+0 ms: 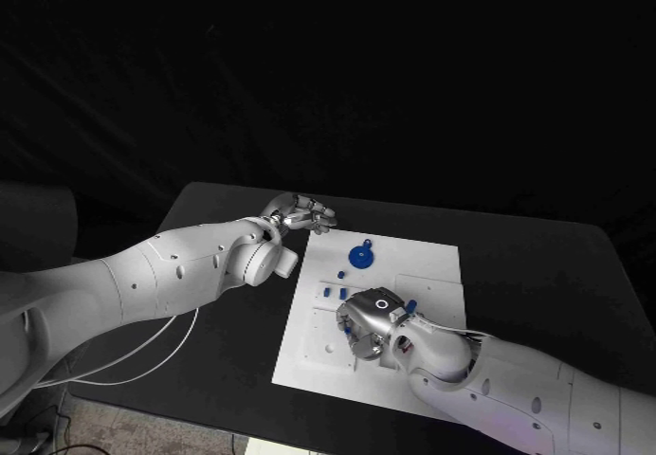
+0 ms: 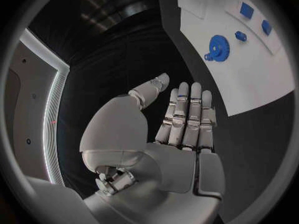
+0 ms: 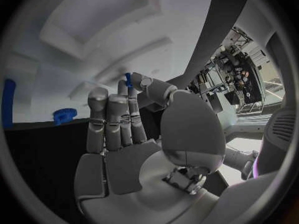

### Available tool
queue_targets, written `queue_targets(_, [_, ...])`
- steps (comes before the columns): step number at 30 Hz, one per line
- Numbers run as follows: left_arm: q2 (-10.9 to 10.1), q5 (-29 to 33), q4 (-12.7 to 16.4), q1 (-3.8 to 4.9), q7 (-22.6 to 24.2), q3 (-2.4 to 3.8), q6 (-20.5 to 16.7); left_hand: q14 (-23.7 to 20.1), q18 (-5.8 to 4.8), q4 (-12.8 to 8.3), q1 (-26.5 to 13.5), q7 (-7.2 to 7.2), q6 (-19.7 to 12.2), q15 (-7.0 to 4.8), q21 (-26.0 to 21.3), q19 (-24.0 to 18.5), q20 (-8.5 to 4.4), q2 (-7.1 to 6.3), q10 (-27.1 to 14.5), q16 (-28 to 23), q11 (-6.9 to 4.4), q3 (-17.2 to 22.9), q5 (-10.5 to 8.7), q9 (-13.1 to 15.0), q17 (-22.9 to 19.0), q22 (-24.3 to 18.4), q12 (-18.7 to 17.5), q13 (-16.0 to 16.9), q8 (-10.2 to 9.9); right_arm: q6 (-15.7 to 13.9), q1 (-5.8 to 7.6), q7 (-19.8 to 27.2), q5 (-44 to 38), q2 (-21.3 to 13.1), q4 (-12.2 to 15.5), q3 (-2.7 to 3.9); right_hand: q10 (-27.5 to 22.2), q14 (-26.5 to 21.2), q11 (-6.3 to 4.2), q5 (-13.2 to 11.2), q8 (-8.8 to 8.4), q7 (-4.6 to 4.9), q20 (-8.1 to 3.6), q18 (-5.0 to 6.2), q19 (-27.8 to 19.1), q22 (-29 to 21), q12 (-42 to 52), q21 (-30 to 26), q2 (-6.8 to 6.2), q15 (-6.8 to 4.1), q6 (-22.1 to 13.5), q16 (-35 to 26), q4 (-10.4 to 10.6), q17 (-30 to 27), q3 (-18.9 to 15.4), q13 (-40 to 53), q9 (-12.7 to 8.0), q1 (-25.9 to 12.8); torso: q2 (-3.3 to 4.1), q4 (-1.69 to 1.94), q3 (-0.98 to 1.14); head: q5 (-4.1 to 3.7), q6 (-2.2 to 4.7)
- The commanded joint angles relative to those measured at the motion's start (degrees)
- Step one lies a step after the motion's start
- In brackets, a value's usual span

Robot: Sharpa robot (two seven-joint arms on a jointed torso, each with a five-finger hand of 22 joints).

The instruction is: Assemble the parts on the task board

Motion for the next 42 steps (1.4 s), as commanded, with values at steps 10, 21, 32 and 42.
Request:
queue_targets(10, [-0.07, -0.27, 0.04, 0.07, 0.26, 0.04, 0.28, 0.37, -0.17, 0.09, 0.1, -0.18, -0.4, -0.17, -0.23, -0.34, 0.09, 0.42, -0.37, -0.41, 0.08, -0.2, 0.01, 0.05, 0.12, 0.09, -0.36, -0.1, 0.27, -2.41, -0.22, 1.19, 4.22, -1.38, 1.17, -0.21, -3.12, -1.01, 3.57, 0.36, -3.28, 2.7, 0.82, 3.07, -1.94, 0.89, -3.9, -1.16, -2.03, 2.41, -6.33, -1.14, -2.34, -0.76, -8.14, -1.24, -1.33, -4.27, -0.05, -0.04, 0.0, -0.1, 0.04])
queue_targets(21, [-0.66, -0.29, 0.17, 0.07, -0.01, 0.04, 0.21, 0.41, -0.18, 0.19, 0.0, -0.15, -0.47, -0.15, -0.3, -0.34, 0.1, 0.34, -0.43, -0.62, 0.11, -0.3, -0.14, 0.04, 0.26, 0.15, -0.38, -0.16, 0.26, -5.5, 0.66, 2.74, 10.16, -5.67, 4.74, 0.24, -6.96, -1.61, 5.25, 0.32, -4.71, 4.28, 1.34, 3.07, -2.68, 0.94, -5.95, -1.71, -2.11, 4.1, -9.96, -0.8, -3.93, -0.84, -12.14, -2.92, -2.07, -4.76, -0.03, -0.26, 0.05, -0.32, 1.2])
queue_targets(32, [-1.25, -0.08, 0.22, 0.06, 1.02, 0.04, 0.51, 0.56, -0.12, 0.24, 0.01, -0.14, -0.5, -0.18, -0.26, -0.15, 0.06, 0.33, -0.44, -0.73, 0.12, -0.34, -0.2, 0.03, 0.42, 0.23, -0.38, -0.19, 0.27, 4.75, 3.97, 6.94, 22.98, -13.81, 9.48, 5.72, -5.29, -0.69, 4.73, 1.34, -3.61, 3.71, 1.19, 3.07, -1.41, 0.97, -5.09, -1.33, -1.87, 3.6, -8.73, -0.05, -2.0, -0.96, -11.35, -3.38, -1.81, -3.08, -0.04, -0.38, 0.12, -1.21, 2.17])
queue_targets(42, [-1.5, 0.67, 0.26, 0.05, 1.56, 0.04, 0.9, 0.8, -0.08, 0.18, 0.13, -0.19, -0.38, -0.26, -0.27, -0.01, 0.01, 0.34, -0.38, -0.83, 0.09, -0.35, -0.17, 0.06, 0.62, 0.31, -0.35, -0.23, 0.37, 7.97, 6.02, 7.32, 18.94, -17.6, 6.52, 5.86, -7.44, -1.43, 5.47, 5.78, -3.94, 3.91, 1.01, 3.07, -2.05, 1.18, -6.0, -1.02, -1.65, 4.3, -10.25, 0.65, -3.31, -0.85, -17.28, -4.77, -2.27, -4.67, -0.16, -0.66, 0.31, -1.67, 2.62])
